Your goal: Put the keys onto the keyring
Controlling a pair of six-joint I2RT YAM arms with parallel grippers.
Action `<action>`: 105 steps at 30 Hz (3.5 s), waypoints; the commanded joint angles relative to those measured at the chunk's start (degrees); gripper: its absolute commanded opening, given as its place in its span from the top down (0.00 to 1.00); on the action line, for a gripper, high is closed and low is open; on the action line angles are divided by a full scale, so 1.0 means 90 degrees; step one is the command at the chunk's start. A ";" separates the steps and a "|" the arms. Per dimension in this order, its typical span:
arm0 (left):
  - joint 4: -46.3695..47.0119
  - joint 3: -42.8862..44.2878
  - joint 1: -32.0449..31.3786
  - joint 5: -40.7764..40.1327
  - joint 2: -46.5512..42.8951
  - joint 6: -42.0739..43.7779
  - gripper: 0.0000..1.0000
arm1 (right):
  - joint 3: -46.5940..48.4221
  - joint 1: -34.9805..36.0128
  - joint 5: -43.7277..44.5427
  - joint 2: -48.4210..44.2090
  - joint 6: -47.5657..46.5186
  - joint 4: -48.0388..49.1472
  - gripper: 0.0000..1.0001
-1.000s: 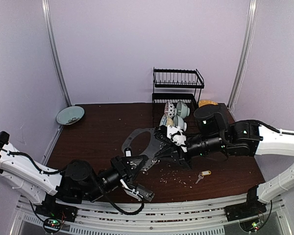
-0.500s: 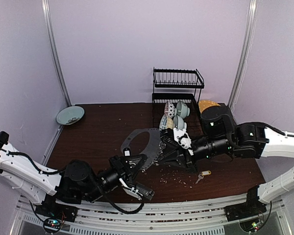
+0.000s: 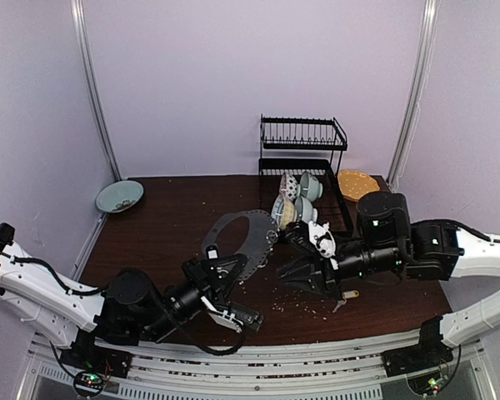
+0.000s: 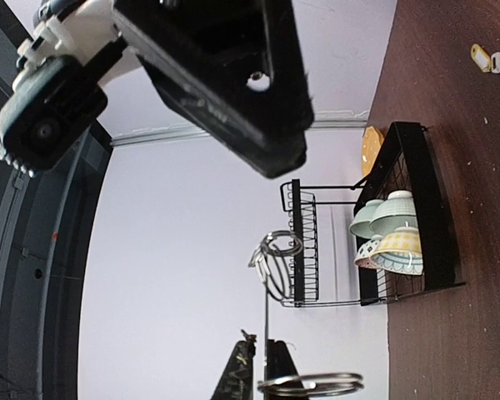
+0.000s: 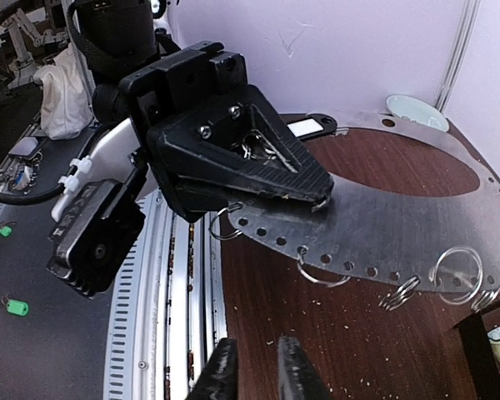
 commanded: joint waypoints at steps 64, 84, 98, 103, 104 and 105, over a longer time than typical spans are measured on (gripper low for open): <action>0.4274 0.0731 -0.0125 0.0870 0.1275 -0.3285 1.00 | -0.0568 0.0279 0.0536 0.0353 0.2464 0.5598 1.00; 0.1568 0.0542 0.0041 0.0975 -0.0727 -0.4499 1.00 | 0.0147 0.0293 0.0139 0.0192 -0.0066 0.1220 1.00; 0.1072 0.0542 0.0079 0.0774 -0.0863 -0.4056 1.00 | 0.0592 0.0294 0.0164 0.0329 -0.0323 0.0175 1.00; 0.0935 0.0554 0.0079 0.0712 -0.0857 -0.4256 1.00 | 0.0265 0.0284 -0.0028 -0.0203 -0.0255 0.0726 1.00; 0.0899 0.0552 0.0084 0.0718 -0.0867 -0.4308 1.00 | 0.0240 0.0272 -0.0101 -0.0249 -0.0245 0.0769 1.00; 0.0882 0.0547 0.0082 0.0706 -0.0894 -0.4353 1.00 | 0.0233 0.0266 -0.0195 -0.0297 -0.0229 0.0795 1.00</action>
